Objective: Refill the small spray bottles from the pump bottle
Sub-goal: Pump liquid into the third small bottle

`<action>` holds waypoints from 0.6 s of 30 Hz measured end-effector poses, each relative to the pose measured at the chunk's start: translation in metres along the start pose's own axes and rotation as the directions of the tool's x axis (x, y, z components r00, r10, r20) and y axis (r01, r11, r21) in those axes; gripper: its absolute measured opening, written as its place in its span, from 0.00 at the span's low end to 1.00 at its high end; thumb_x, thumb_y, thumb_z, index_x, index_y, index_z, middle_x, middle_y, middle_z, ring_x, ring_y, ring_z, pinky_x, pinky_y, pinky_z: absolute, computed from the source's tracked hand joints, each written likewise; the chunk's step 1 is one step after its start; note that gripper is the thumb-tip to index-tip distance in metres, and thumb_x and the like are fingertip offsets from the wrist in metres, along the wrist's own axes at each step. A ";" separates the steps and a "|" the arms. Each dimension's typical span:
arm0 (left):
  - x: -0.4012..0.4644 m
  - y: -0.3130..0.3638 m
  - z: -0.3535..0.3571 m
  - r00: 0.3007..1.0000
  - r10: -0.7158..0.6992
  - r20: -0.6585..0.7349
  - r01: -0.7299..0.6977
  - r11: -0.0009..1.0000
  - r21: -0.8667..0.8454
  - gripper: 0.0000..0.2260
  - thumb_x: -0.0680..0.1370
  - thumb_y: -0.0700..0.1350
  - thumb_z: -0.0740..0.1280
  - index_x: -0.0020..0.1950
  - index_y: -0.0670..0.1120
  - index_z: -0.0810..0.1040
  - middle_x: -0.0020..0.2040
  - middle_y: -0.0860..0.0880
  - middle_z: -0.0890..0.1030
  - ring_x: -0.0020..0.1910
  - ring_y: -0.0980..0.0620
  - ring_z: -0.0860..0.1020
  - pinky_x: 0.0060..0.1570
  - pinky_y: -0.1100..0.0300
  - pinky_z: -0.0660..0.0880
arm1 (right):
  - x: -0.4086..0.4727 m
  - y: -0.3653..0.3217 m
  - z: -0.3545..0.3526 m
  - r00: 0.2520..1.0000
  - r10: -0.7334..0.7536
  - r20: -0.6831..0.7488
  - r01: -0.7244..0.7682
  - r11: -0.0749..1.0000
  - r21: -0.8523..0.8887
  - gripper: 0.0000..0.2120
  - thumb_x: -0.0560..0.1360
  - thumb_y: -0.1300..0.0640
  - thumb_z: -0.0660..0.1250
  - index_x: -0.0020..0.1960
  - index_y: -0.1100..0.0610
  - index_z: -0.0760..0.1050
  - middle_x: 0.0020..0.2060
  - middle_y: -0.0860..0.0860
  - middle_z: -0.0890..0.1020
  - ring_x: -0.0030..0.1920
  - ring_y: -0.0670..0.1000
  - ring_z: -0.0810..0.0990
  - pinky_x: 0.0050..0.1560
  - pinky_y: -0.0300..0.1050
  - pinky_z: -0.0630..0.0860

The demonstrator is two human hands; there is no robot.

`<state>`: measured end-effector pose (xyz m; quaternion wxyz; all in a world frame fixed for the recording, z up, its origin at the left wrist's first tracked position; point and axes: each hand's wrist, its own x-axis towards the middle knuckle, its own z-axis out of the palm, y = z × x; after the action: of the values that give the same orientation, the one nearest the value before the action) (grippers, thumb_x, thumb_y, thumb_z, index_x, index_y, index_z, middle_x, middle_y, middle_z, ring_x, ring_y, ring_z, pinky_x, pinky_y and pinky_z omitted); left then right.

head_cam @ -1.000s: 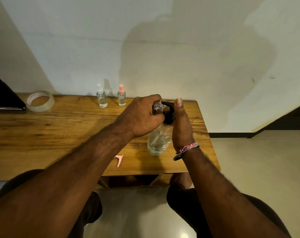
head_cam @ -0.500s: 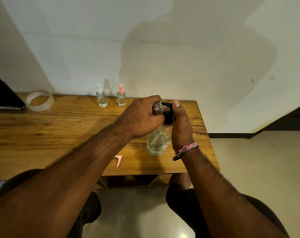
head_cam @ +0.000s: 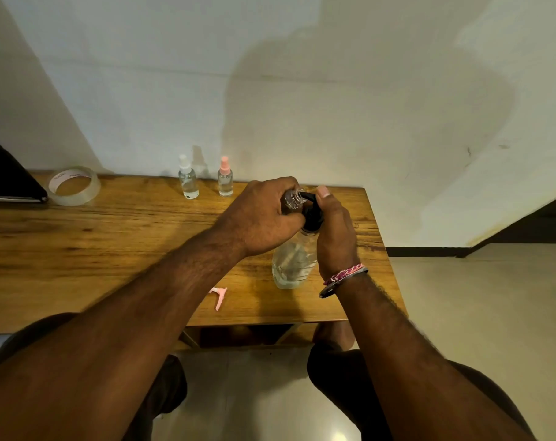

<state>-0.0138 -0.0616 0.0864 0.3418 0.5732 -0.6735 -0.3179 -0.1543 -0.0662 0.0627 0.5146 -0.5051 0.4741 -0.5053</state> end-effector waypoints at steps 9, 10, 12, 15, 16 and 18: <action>0.000 -0.002 -0.001 1.000 -0.003 -0.002 0.003 1.000 -0.003 0.07 0.74 0.41 0.74 0.47 0.51 0.80 0.39 0.53 0.83 0.40 0.51 0.82 0.39 0.52 0.79 | 0.000 -0.001 -0.003 1.000 -0.018 -0.024 0.017 1.000 -0.025 0.18 0.84 0.55 0.62 0.36 0.52 0.79 0.30 0.41 0.82 0.34 0.35 0.78 0.37 0.30 0.74; 0.000 -0.003 -0.001 1.000 -0.005 0.001 0.005 1.000 0.001 0.06 0.74 0.41 0.74 0.48 0.51 0.80 0.39 0.53 0.83 0.40 0.51 0.82 0.39 0.52 0.79 | -0.001 -0.001 -0.004 0.999 -0.022 -0.029 0.021 1.000 -0.011 0.20 0.85 0.58 0.61 0.35 0.51 0.77 0.28 0.38 0.82 0.33 0.34 0.78 0.37 0.28 0.74; -0.001 -0.001 -0.001 1.000 -0.004 0.008 0.004 1.000 0.009 0.07 0.75 0.41 0.74 0.47 0.51 0.79 0.39 0.53 0.83 0.39 0.51 0.81 0.37 0.54 0.78 | -0.002 -0.002 -0.004 1.000 -0.019 -0.025 0.019 1.000 -0.022 0.18 0.85 0.57 0.60 0.37 0.51 0.78 0.29 0.37 0.82 0.33 0.33 0.78 0.37 0.27 0.74; 0.000 0.002 -0.003 1.000 0.005 0.013 -0.005 1.000 0.016 0.10 0.75 0.41 0.73 0.43 0.55 0.76 0.38 0.53 0.81 0.36 0.54 0.79 0.34 0.60 0.72 | -0.003 -0.004 0.001 1.000 -0.024 0.019 0.025 0.998 -0.050 0.20 0.80 0.43 0.60 0.48 0.56 0.83 0.40 0.48 0.86 0.43 0.39 0.83 0.42 0.31 0.76; 0.000 0.003 -0.004 1.000 0.004 0.014 -0.004 1.000 0.012 0.11 0.76 0.41 0.73 0.42 0.55 0.76 0.37 0.53 0.81 0.35 0.55 0.78 0.34 0.61 0.71 | -0.004 -0.005 0.002 0.999 -0.010 0.038 0.013 0.998 -0.061 0.22 0.78 0.39 0.60 0.50 0.55 0.84 0.43 0.49 0.87 0.45 0.41 0.84 0.43 0.31 0.77; 0.000 0.004 -0.005 1.000 -0.005 0.016 0.005 1.000 0.003 0.10 0.76 0.42 0.72 0.41 0.55 0.76 0.36 0.53 0.80 0.34 0.55 0.77 0.34 0.60 0.71 | -0.004 -0.007 0.000 0.998 -0.005 0.057 0.009 0.997 -0.077 0.18 0.82 0.41 0.60 0.49 0.51 0.84 0.41 0.45 0.87 0.45 0.38 0.84 0.43 0.29 0.76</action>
<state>-0.0121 -0.0616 0.0923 0.3350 0.5727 -0.6752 -0.3222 -0.1551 -0.0622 0.0698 0.5062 -0.5405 0.4768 -0.4737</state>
